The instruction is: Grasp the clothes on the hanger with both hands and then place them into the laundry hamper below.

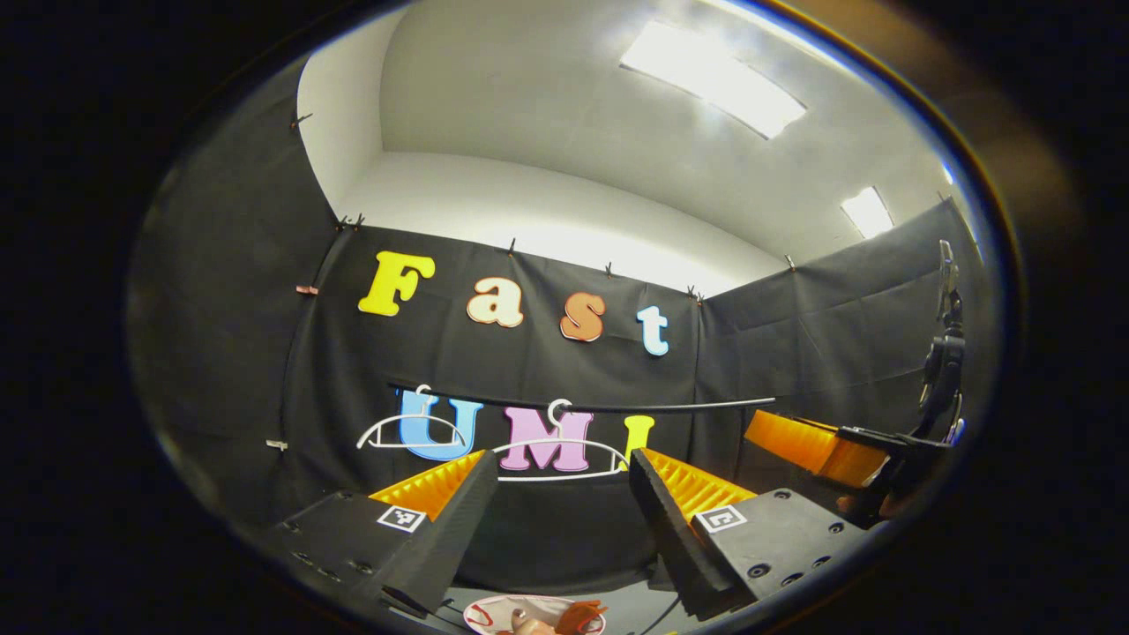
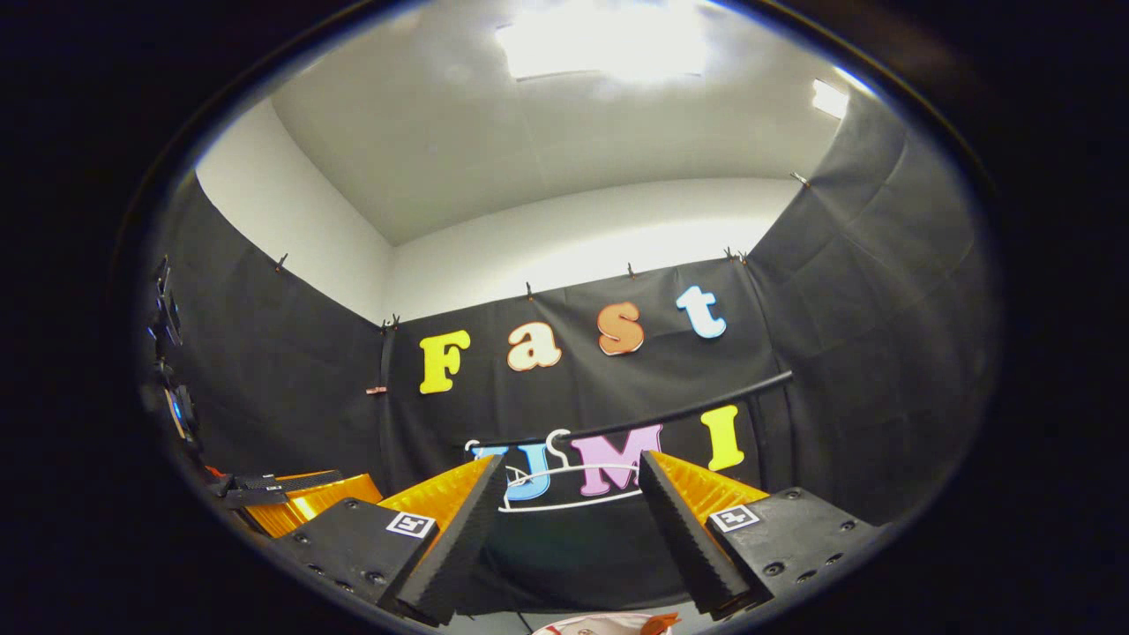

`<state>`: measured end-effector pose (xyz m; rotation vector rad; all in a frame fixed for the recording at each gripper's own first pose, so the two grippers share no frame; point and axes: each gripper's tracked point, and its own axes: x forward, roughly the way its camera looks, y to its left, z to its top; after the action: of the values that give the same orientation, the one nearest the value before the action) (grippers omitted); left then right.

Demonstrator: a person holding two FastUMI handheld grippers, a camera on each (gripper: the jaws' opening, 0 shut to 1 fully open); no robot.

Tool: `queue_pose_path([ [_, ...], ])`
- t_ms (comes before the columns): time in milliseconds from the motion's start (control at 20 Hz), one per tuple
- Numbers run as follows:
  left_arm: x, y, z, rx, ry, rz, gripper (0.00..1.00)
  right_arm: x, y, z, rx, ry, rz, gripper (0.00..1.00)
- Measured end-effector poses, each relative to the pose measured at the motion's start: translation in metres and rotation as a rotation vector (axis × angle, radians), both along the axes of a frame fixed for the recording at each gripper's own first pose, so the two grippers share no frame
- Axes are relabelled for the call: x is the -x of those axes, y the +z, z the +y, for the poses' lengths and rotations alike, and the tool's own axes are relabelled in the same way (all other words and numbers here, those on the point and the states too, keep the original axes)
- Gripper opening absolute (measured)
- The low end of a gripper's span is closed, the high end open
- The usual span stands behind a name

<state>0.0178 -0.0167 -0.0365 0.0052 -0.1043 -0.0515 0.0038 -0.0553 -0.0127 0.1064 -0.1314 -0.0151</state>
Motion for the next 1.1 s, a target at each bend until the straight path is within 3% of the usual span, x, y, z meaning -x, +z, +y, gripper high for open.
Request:
queue_pose_path([
  [50,-0.001,0.002,-0.008,0.002,0.000,-0.008,0.98,0.000,0.000,0.002,0.007,0.021,0.002,0.97],
  [100,-0.003,0.005,-0.015,0.007,0.002,-0.018,0.95,-0.001,0.000,0.000,0.009,0.031,-0.001,0.93],
  [250,-0.011,0.007,-0.021,0.012,0.023,-0.028,0.98,-0.006,-0.006,-0.006,-0.028,0.065,0.020,0.97],
  [350,-0.015,0.005,-0.025,-0.011,0.018,-0.022,0.95,-0.013,-0.011,-0.019,-0.042,0.043,0.035,0.94],
  [400,-0.015,0.002,-0.021,-0.016,0.030,-0.018,0.95,-0.015,-0.015,-0.019,-0.039,0.044,0.049,0.97],
  [650,-0.019,0.006,-0.012,0.031,0.069,-0.001,0.95,-0.014,-0.018,-0.008,-0.013,0.076,0.066,0.97],
  [1100,-0.023,0.007,-0.021,0.030,0.040,-0.009,0.95,-0.017,-0.019,-0.014,-0.015,0.071,0.072,0.97],
])
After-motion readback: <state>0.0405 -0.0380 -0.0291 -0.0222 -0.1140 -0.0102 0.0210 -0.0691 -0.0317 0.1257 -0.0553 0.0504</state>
